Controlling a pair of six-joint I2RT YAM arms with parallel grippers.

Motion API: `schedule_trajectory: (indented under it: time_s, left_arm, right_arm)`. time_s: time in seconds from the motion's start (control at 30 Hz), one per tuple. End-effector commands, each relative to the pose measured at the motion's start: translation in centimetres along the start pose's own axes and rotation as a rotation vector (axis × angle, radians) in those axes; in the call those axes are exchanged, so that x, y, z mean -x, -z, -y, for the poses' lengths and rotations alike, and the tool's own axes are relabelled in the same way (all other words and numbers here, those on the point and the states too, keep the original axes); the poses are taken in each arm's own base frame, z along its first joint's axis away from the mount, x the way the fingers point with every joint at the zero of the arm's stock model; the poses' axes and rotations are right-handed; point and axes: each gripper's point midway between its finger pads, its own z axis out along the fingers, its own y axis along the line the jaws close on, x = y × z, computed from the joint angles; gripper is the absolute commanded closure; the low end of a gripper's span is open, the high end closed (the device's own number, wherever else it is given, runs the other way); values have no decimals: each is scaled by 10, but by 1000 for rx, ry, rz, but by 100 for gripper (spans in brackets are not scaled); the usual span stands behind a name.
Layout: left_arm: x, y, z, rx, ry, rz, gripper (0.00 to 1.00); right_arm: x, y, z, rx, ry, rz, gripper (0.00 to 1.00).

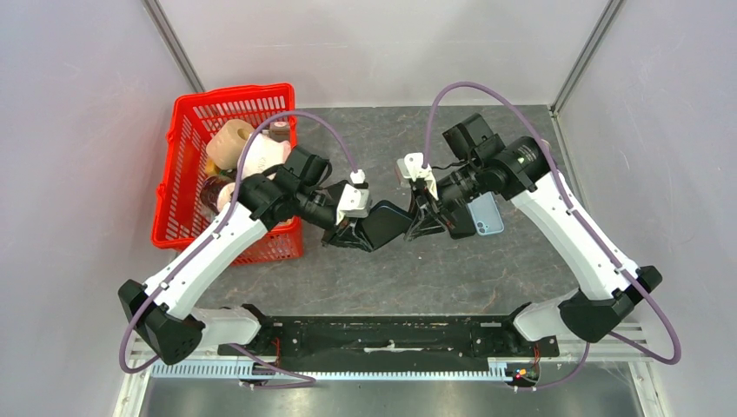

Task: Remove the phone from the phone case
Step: Remove the phone case from the phone.

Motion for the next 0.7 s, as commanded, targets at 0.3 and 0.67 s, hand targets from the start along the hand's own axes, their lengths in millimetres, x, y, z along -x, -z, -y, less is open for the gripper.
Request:
schedule_trajectory:
  time_s: [0.3, 0.67]
  left_arm:
    - [10, 7, 45, -170, -262, 101, 98]
    - [-5, 6, 21, -69, -269, -16, 98]
  right_arm:
    - [22, 2, -6, 101, 154, 93, 100]
    - [11, -5, 46, -108, -76, 11, 100]
